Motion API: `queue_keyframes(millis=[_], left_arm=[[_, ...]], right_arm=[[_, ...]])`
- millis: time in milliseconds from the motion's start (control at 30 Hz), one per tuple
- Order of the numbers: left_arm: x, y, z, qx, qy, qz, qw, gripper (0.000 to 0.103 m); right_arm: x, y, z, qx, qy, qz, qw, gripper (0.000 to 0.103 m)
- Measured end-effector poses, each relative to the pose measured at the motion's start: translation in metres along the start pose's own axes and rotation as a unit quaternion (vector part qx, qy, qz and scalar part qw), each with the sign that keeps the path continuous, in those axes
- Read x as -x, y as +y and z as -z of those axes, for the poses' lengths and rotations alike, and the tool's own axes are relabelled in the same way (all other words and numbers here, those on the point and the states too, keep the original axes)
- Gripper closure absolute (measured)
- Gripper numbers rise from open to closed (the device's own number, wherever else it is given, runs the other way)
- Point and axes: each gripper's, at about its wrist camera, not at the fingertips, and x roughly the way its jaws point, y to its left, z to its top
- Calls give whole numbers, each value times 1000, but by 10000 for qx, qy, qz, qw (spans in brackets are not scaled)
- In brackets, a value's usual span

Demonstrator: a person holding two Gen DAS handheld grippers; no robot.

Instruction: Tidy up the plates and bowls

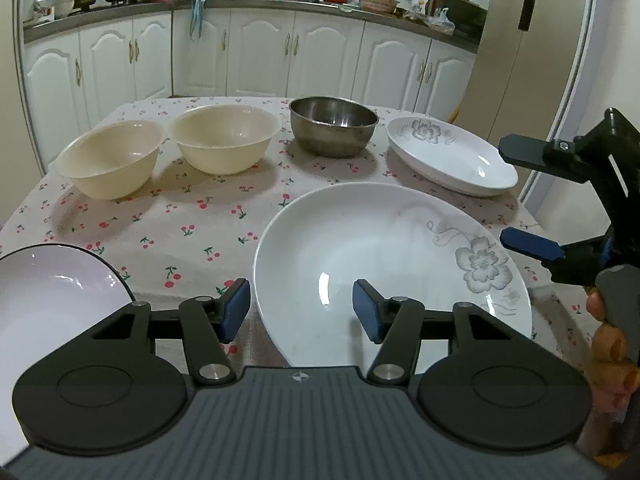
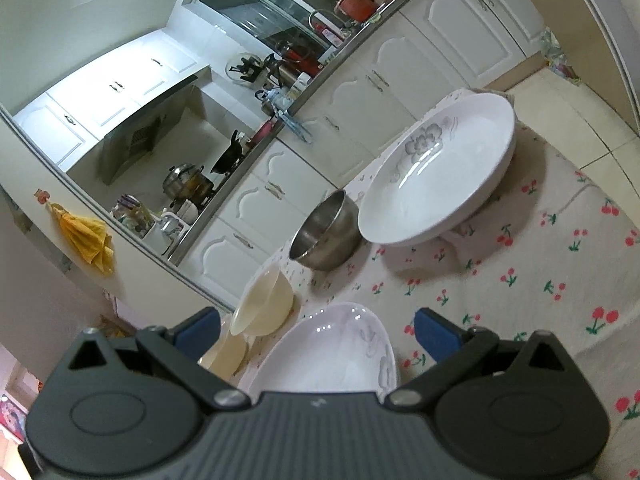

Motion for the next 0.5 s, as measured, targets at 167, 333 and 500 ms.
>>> queue_keyframes(millis=[167, 333, 500], left_arm=[[-6, 0, 1, 43, 67, 30, 10000, 40], [-8, 0, 1, 98, 57, 28, 9999, 44], [-7, 1, 1, 149, 42, 5, 9999, 50]], right_arm=[[-3, -4, 2, 8, 177, -51, 9998, 1], [-5, -4, 6, 77, 318, -78, 9994, 1], [-6, 0, 8, 113, 418, -158, 9989, 1]])
